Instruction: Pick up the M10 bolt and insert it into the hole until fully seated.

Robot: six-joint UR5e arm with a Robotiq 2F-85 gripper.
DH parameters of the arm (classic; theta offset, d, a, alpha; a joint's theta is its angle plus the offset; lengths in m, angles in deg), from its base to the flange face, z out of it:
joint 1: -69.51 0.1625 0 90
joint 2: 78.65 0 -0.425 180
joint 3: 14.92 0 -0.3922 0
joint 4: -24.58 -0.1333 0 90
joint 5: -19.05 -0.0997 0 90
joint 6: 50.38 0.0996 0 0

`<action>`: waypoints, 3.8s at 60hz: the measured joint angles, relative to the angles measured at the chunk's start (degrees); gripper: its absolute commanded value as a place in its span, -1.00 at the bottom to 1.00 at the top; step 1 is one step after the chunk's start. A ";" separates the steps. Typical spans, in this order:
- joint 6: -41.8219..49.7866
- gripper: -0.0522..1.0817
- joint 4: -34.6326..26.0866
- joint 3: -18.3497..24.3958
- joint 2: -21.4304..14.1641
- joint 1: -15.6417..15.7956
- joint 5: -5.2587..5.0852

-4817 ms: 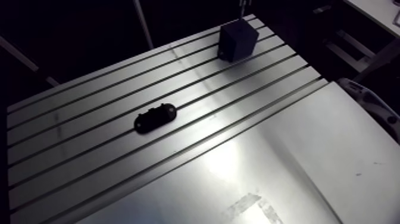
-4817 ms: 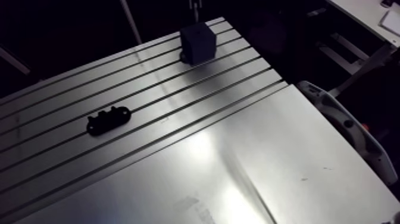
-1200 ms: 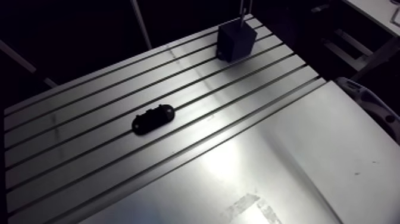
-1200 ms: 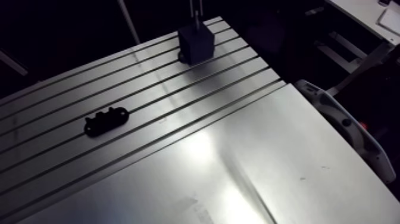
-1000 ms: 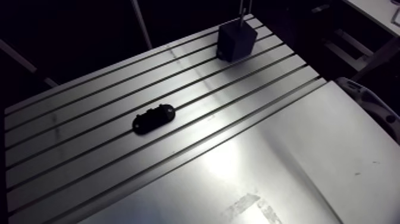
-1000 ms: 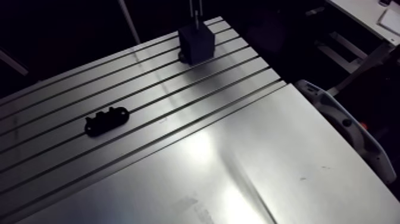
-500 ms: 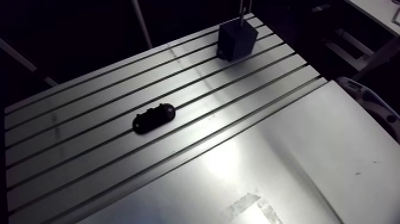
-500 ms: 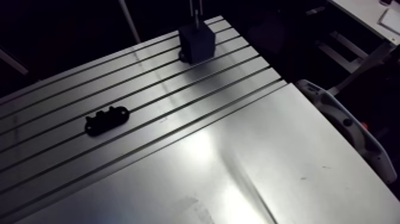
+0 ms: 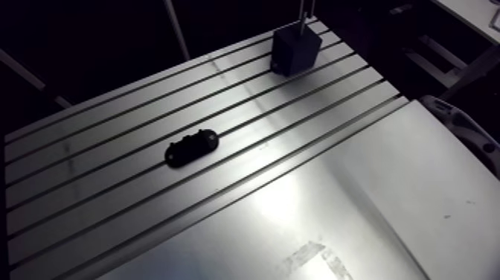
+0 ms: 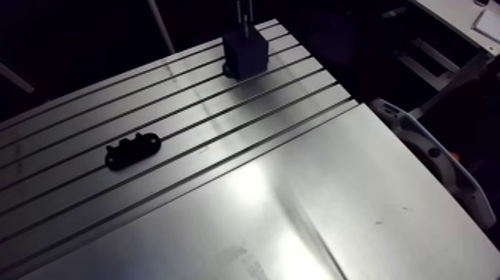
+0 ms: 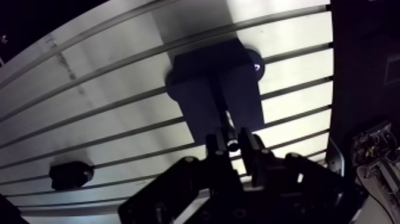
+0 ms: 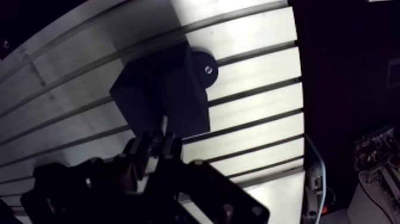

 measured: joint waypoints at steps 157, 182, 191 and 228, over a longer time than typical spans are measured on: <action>-0.30 0.99 1.85 0.03 0.28 0.16 -0.22; -0.44 0.99 2.01 -0.06 0.34 0.22 -0.23; -0.46 0.99 1.89 -0.03 0.33 0.19 -0.09; -0.50 0.99 0.41 0.28 -0.55 0.25 0.03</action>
